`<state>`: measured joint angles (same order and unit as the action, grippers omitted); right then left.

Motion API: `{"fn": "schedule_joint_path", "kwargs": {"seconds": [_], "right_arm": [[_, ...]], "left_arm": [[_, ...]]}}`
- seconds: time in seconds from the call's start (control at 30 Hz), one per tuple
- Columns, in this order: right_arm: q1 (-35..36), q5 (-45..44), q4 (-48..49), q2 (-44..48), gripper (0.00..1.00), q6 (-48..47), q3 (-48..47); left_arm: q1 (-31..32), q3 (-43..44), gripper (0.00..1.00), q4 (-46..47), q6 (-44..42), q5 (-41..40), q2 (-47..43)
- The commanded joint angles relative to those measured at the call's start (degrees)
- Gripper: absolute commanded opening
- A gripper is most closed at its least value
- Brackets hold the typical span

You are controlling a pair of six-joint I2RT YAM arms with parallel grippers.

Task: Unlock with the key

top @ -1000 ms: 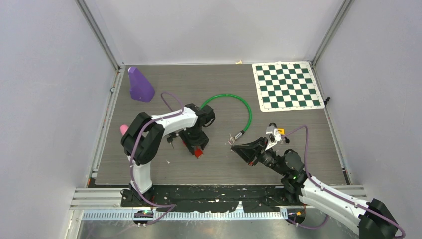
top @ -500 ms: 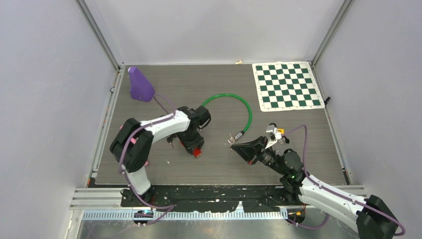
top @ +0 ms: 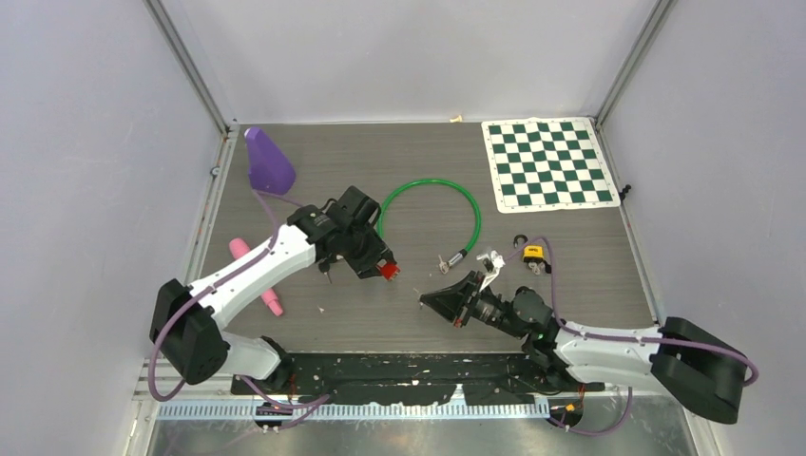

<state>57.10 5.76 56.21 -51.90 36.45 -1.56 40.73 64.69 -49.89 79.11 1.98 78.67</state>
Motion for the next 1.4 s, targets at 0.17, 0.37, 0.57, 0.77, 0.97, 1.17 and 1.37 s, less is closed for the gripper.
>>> {"fn": "schedule_joint_path", "kwargs": {"seconds": [0.17,0.37,0.57,0.77,0.97,1.17,1.37], "right_arm": [[1.0,-5.0,15.8,-11.1,0.05,2.4,-5.1],[1.0,-8.0,18.7,-15.1,0.05,3.4,-6.1],[1.0,-7.9,18.7,-17.2,0.05,4.1,-6.7],[1.0,-6.6,20.3,-19.4,0.05,5.1,-7.1],[1.0,-4.5,22.6,-21.5,0.05,6.2,-7.3],[1.0,-4.5,23.1,-22.2,0.05,6.6,-7.3],[1.0,-5.5,22.0,-23.0,0.05,7.0,-7.7]], "left_arm": [[-0.3,-1.8,0.00,6.6,2.2,6.3,-5.0],[-0.3,-2.2,0.00,7.6,2.6,6.7,-5.5],[-0.3,-2.5,0.00,8.2,2.6,7.4,-5.3],[-0.3,-2.9,0.00,8.6,2.8,6.9,-5.9],[-0.3,-3.2,0.00,8.9,2.8,6.3,-6.1],[-0.3,-3.4,0.00,9.4,2.8,6.3,-6.1],[-0.3,-3.8,0.00,9.6,2.6,5.9,-6.7]]}}
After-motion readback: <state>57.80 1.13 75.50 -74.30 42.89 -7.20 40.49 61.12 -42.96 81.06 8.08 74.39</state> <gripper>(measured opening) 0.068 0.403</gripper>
